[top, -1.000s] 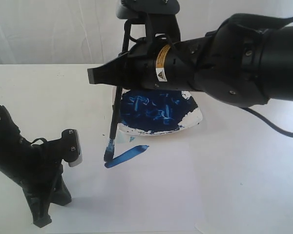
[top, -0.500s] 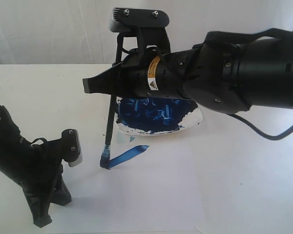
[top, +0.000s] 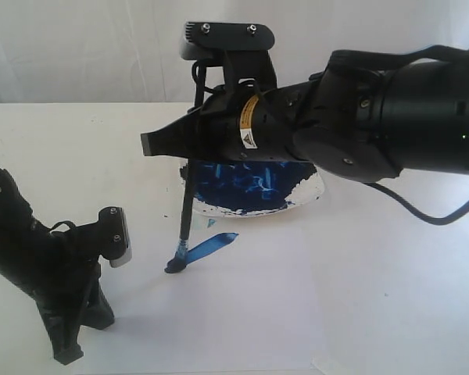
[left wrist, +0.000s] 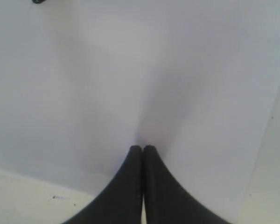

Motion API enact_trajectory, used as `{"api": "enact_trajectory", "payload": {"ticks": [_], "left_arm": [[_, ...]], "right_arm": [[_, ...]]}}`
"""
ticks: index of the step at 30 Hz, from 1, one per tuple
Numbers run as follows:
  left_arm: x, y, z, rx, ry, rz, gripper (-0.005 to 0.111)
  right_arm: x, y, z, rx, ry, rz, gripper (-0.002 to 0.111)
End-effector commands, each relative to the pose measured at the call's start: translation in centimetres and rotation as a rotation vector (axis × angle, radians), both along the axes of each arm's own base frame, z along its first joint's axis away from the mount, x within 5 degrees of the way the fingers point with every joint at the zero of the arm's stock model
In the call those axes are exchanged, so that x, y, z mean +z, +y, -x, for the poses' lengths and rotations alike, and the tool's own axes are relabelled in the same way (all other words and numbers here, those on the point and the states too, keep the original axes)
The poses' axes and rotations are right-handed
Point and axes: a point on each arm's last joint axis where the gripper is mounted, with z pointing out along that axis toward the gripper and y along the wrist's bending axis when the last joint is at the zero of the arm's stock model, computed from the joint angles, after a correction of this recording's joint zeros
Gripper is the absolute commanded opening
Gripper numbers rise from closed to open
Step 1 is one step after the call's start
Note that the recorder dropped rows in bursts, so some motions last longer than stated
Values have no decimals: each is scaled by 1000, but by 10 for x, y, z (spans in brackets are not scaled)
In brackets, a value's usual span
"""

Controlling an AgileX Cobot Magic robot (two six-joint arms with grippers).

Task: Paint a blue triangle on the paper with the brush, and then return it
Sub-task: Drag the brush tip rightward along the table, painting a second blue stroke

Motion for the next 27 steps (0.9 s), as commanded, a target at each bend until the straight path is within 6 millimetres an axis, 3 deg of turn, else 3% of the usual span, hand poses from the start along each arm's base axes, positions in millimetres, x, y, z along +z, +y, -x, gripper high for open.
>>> {"api": "enact_trajectory", "payload": {"ticks": [1,27], "left_arm": [[-2,-2,5,-6,34,4,0],[-2,-2,5,-5,37,5,0]], "right_arm": [[-2,-2,-1,-16,9,40,0],[7,-26,5,-117,48,171,0]]}}
